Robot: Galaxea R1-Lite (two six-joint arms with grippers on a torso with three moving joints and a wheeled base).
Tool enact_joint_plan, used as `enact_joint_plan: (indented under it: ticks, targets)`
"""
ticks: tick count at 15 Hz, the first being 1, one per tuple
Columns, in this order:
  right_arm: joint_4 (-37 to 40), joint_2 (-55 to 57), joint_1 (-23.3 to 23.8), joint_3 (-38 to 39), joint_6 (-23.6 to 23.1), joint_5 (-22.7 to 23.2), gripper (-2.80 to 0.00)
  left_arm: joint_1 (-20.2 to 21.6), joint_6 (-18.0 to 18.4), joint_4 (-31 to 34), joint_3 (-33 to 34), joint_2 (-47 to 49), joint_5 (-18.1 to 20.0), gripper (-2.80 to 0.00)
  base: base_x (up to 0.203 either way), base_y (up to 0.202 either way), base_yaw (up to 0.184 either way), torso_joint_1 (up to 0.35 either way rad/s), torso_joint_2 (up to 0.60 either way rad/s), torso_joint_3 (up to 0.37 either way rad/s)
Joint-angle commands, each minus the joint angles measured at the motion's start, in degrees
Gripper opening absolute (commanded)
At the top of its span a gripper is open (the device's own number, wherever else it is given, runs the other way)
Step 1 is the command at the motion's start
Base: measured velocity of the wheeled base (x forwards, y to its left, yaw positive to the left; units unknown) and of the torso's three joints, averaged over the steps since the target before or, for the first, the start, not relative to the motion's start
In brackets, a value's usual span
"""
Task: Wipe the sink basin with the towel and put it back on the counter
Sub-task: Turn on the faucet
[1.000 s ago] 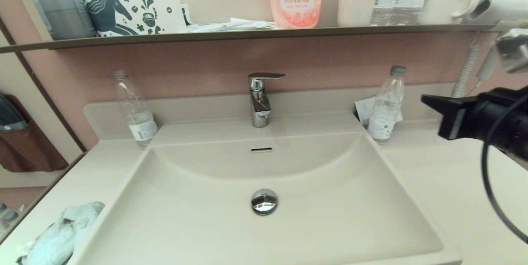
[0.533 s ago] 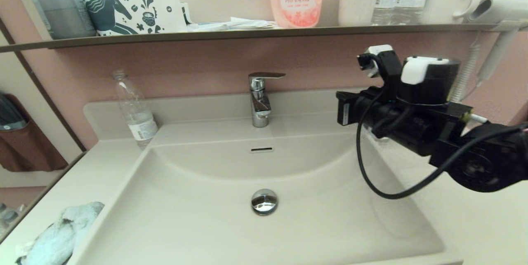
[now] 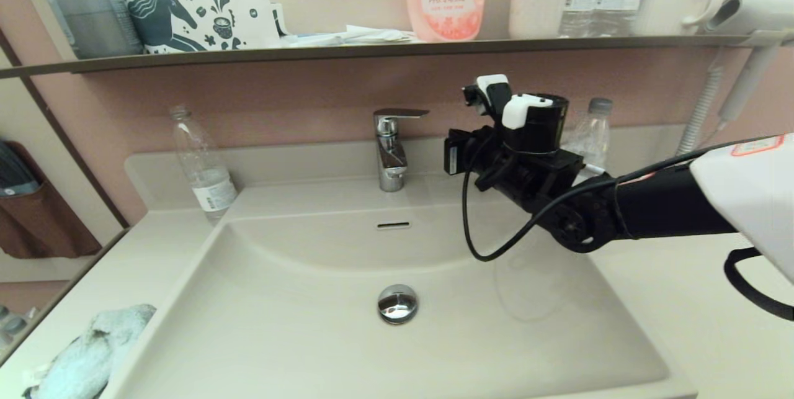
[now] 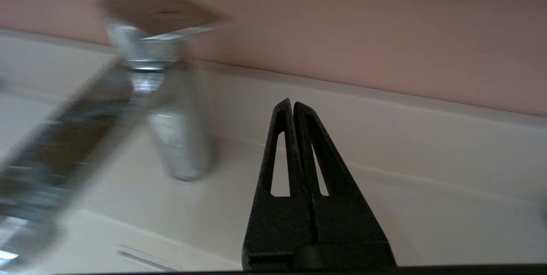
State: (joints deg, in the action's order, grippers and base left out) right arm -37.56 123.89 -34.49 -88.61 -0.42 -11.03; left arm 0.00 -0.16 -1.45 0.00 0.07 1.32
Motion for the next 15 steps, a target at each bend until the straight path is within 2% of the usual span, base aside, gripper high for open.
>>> enact_joint_plan:
  ticks: [1, 5, 10, 15]
  targets:
    - [-0.2, 3.7, -1.3, -3.3, 0.0, -0.1, -2.80, 0.0, 0.0, 0.0, 0.0, 0.0, 0.0, -2.80, 0.000, 0.000, 0.000, 0.000, 0.00, 0.000]
    - [-0.3, 7.4, -2.5, -10.6, 0.0, -0.1, -2.80, 0.0, 0.0, 0.0, 0.0, 0.0, 0.0, -2.80, 0.000, 0.000, 0.000, 0.000, 0.00, 0.000]
    - [-0.4, 8.5, -3.4, -14.3, 0.0, -0.2, -2.80, 0.0, 0.0, 0.0, 0.0, 0.0, 0.0, -2.80, 0.000, 0.000, 0.000, 0.000, 0.00, 0.000]
    - [-0.4, 12.0, -3.8, -23.7, -0.1, -1.7, -2.80, 0.0, 0.0, 0.0, 0.0, 0.0, 0.0, -2.80, 0.000, 0.000, 0.000, 0.000, 0.00, 0.000]
